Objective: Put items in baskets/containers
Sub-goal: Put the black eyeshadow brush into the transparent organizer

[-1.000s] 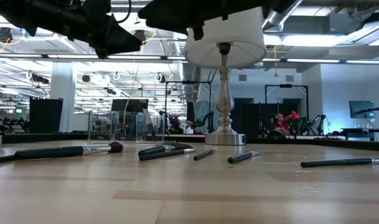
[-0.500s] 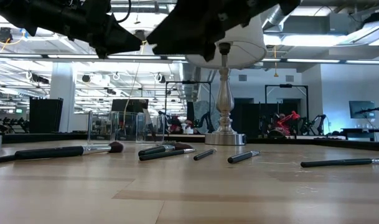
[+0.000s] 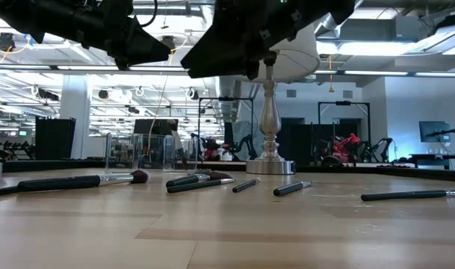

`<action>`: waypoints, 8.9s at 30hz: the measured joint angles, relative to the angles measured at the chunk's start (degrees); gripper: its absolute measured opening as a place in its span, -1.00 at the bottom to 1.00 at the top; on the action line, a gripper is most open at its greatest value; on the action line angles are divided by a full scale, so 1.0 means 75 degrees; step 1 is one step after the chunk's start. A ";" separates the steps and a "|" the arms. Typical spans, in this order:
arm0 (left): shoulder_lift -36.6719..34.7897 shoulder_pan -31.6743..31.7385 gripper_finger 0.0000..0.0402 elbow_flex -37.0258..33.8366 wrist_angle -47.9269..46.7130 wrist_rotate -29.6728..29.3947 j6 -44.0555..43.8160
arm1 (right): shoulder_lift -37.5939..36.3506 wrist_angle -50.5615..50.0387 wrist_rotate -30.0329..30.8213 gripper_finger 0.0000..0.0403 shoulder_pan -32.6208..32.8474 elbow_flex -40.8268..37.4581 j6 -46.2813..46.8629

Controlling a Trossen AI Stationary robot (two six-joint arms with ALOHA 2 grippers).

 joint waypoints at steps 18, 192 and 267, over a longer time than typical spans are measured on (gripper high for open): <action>0.0000 -0.0003 -0.32 0.0000 0.0169 0.0003 0.0000 | -0.0111 -0.0518 -0.0214 -0.36 0.0061 0.0000 0.0078; -0.0219 -0.0157 -0.92 -0.0810 0.1482 0.2256 -0.0510 | 0.1080 0.8454 -0.3589 -0.30 -0.2240 -0.1127 -0.2446; 0.0198 -0.0659 -0.84 -0.0813 0.1807 0.2615 0.0009 | 0.0533 0.6046 -0.3295 -0.90 -0.1830 -0.0015 -0.1686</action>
